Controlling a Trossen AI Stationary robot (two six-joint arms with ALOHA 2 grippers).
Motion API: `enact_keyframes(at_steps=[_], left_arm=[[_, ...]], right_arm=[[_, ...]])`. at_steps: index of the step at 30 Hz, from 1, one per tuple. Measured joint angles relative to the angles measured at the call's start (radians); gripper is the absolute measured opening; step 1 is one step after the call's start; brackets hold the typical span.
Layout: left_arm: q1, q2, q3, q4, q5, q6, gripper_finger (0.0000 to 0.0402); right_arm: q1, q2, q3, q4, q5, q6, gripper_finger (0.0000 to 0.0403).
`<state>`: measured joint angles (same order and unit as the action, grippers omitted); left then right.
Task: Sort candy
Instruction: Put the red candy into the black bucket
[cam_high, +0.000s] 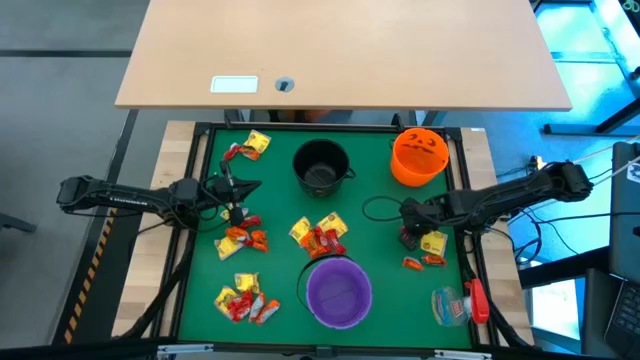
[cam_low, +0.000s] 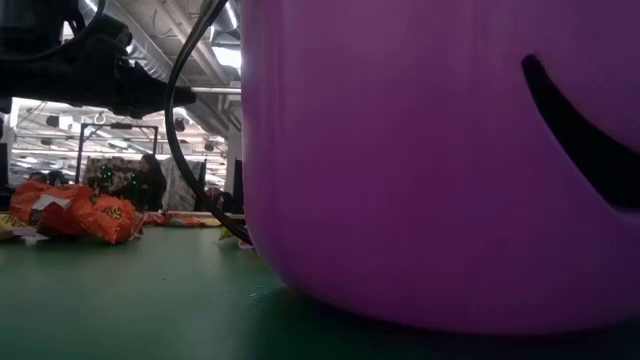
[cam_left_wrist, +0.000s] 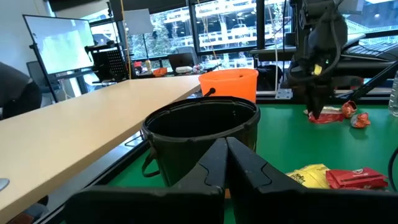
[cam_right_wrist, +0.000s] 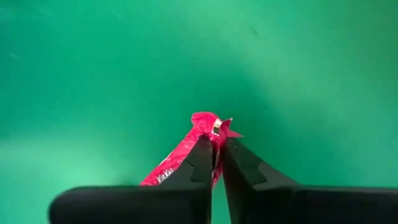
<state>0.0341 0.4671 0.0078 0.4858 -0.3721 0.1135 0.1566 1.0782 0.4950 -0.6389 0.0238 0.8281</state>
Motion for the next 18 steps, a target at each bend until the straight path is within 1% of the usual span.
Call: enact_keyframes(at_steps=[3, 8, 12, 14, 16, 18], left_arm=[[0.000, 0.000, 0.000, 0.000, 0.000, 0.000, 0.0000], [0.000, 0.000, 0.000, 0.000, 0.000, 0.000, 0.0000], [0.000, 0.000, 0.000, 0.001, 0.000, 0.000, 0.0000], [0.000, 0.000, 0.000, 0.001, 0.000, 0.000, 0.0000], [0.000, 0.000, 0.000, 0.001, 0.000, 0.000, 0.0000], [0.000, 0.000, 0.000, 0.001, -0.001, 0.000, 0.0000]], right_arm=[[0.000, 0.000, 0.062, -0.008, 0.021, -0.027, 0.0010], [0.000, 0.000, 0.185, -0.037, 0.095, -0.099, 0.0006], [0.000, 0.000, 0.292, -0.042, 0.197, -0.191, 0.0009], [-0.004, 0.000, 0.345, -0.035, 0.275, -0.243, 0.0011], [-0.028, 0.000, 0.390, 0.007, 0.338, -0.307, 0.0010], [-0.067, 0.000, 0.420, 0.096, 0.368, -0.385, 0.0008]])
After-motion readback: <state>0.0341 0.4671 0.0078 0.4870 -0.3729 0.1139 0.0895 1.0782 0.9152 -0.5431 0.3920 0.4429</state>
